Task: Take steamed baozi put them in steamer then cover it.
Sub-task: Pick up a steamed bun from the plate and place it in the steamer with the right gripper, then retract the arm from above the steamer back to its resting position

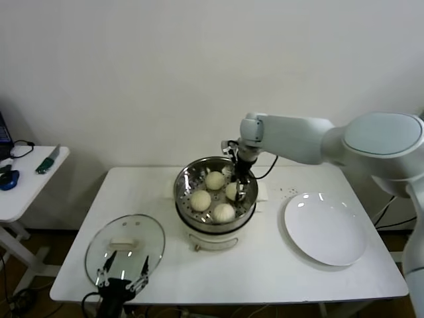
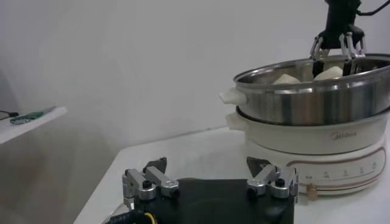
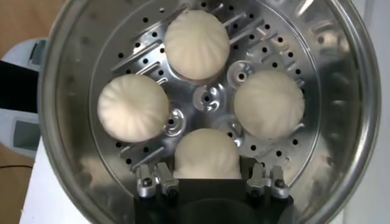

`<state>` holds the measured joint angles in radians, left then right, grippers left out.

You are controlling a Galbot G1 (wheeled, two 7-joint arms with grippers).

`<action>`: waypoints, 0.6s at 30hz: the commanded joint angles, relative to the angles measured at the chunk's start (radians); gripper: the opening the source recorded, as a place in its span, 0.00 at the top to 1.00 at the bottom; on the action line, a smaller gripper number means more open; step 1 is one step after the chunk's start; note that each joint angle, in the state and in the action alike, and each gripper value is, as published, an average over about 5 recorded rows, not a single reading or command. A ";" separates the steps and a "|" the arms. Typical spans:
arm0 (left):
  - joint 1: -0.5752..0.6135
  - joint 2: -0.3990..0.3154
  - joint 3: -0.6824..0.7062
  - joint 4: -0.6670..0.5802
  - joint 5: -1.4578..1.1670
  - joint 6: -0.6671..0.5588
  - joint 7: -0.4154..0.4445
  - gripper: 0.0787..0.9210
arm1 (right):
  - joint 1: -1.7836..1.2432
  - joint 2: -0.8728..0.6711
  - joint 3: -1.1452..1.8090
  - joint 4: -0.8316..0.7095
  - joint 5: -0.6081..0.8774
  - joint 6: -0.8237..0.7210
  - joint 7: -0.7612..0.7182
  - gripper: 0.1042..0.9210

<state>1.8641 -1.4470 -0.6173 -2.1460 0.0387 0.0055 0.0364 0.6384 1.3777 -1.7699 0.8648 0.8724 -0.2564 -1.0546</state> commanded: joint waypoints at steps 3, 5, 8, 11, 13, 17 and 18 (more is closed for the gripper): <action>-0.002 0.003 0.000 0.002 0.001 0.000 0.000 0.12 | -0.022 0.002 0.014 -0.018 -0.027 -0.003 0.006 0.28; -0.002 0.004 0.000 0.003 0.001 0.000 0.000 0.12 | -0.020 -0.001 0.018 -0.009 -0.024 -0.008 0.004 0.26; -0.002 0.004 0.000 0.002 0.001 0.000 0.000 0.12 | -0.013 -0.005 0.022 0.003 -0.021 -0.012 -0.008 0.18; -0.002 0.003 -0.001 0.002 0.001 0.000 -0.001 0.12 | 0.004 -0.016 0.026 0.017 -0.023 -0.011 -0.019 0.13; -0.002 0.003 -0.002 0.001 0.001 0.000 -0.001 0.12 | 0.023 -0.031 0.033 0.031 -0.024 -0.010 -0.025 0.12; -0.002 0.004 -0.003 0.002 0.001 0.000 -0.004 0.12 | 0.087 -0.090 0.059 0.081 -0.016 -0.004 -0.045 0.12; -0.004 0.003 -0.004 0.003 0.002 0.000 -0.006 0.12 | 0.103 -0.111 0.070 0.094 -0.014 -0.001 -0.049 0.12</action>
<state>1.8614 -1.4438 -0.6202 -2.1440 0.0396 0.0058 0.0333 0.6615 1.3429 -1.7333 0.8962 0.8570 -0.2622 -1.0790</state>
